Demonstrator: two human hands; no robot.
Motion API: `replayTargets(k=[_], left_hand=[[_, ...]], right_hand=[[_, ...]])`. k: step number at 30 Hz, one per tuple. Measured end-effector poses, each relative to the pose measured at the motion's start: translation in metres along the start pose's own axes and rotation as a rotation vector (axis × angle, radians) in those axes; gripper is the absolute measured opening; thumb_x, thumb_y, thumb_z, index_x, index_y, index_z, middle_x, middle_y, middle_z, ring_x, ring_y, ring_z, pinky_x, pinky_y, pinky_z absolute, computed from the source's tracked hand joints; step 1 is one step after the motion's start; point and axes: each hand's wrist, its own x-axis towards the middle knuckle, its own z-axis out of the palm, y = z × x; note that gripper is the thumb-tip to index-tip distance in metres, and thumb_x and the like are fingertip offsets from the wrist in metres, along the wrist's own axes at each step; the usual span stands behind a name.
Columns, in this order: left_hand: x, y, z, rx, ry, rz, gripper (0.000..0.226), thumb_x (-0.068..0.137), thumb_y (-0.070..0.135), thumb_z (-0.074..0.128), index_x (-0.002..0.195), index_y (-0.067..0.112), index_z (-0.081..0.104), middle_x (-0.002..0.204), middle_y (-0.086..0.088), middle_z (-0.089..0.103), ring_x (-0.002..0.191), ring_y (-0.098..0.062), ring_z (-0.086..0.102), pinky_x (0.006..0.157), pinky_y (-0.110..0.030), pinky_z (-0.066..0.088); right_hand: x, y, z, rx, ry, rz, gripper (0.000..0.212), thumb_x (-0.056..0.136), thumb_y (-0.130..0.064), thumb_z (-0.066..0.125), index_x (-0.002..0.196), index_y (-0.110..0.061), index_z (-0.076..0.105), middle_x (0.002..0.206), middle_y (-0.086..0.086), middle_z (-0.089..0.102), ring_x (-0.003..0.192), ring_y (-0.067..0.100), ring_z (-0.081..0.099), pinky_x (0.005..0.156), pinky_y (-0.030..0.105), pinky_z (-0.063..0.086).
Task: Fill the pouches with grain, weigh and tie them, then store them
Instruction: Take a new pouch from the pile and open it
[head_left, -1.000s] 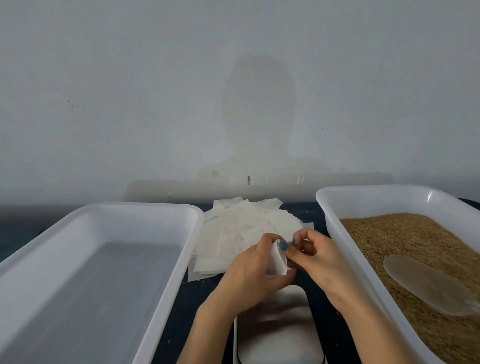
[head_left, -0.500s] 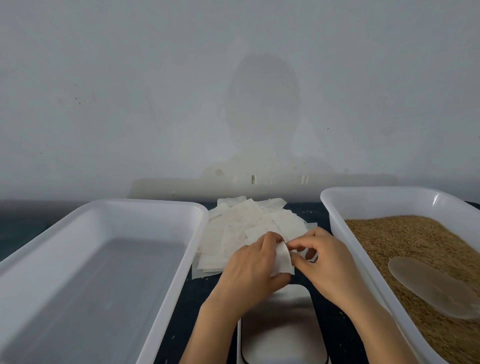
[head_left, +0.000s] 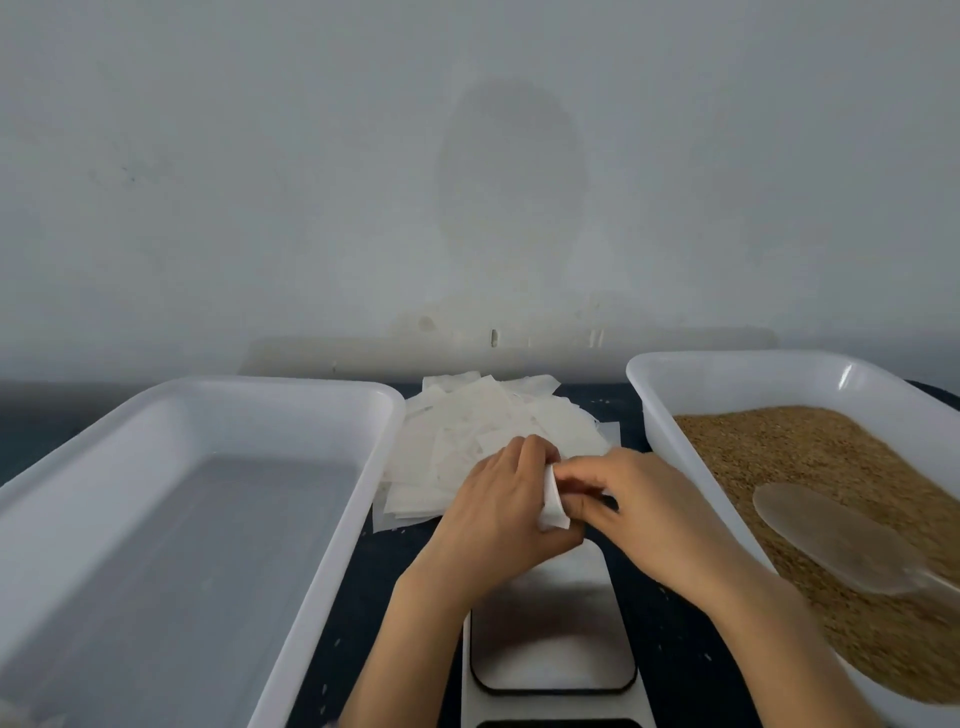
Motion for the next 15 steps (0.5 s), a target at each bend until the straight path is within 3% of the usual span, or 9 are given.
replayTargets(k=[2,4,7,10,15], left_hand=[[0.002,0.001,0.0,-0.049,-0.014,-0.027,0.053,0.077,0.044,0.075,0.115,0.018,0.05,0.106,0.005,0.059,0.09,-0.01,0.055,0.077,-0.017,0.033],[0.002,0.002,-0.001,-0.12,-0.056,-0.078,0.05,0.077,0.044,0.075,0.116,0.022,0.052,0.106,0.007,0.062,0.091,-0.009,0.056,0.076,-0.02,0.039],[0.003,0.006,-0.003,-0.277,-0.129,-0.148,0.042,0.078,0.039,0.076,0.111,0.023,0.055,0.102,0.006,0.065,0.089,-0.013,0.058,0.077,-0.03,0.048],[0.003,0.01,-0.004,-0.271,-0.128,-0.154,0.039,0.078,0.038,0.076,0.108,0.02,0.057,0.096,0.004,0.064,0.086,-0.015,0.057,0.073,-0.03,0.046],[0.003,0.019,-0.005,-0.316,-0.147,-0.157,0.044,0.077,0.039,0.075,0.109,0.022,0.05,0.094,0.008,0.061,0.081,-0.013,0.058,0.067,-0.029,0.047]], right_hand=[[-0.001,-0.005,-0.011,-0.287,-0.011,-0.022,0.02,0.095,-0.046,0.054,0.075,-0.043,0.056,0.079,-0.01,0.052,0.074,0.009,0.056,0.053,0.019,0.03],[-0.001,-0.011,-0.021,-0.405,-0.027,-0.02,0.029,0.093,-0.046,0.053,0.066,-0.037,0.048,0.078,-0.007,0.044,0.073,0.015,0.052,0.05,0.023,0.022],[-0.001,-0.019,-0.034,-0.486,-0.055,-0.039,0.016,0.089,-0.035,0.056,0.076,-0.028,0.052,0.075,-0.005,0.046,0.073,0.018,0.053,0.05,0.025,0.026],[0.0,-0.021,-0.041,-0.562,-0.091,-0.061,0.004,0.084,-0.021,0.056,0.081,-0.023,0.057,0.068,-0.001,0.053,0.069,0.012,0.049,0.05,0.029,0.028],[0.0,-0.018,-0.047,-0.603,-0.014,-0.068,0.008,0.079,-0.027,0.058,0.071,-0.028,0.057,0.06,-0.004,0.057,0.058,0.006,0.046,0.045,0.026,0.02]])
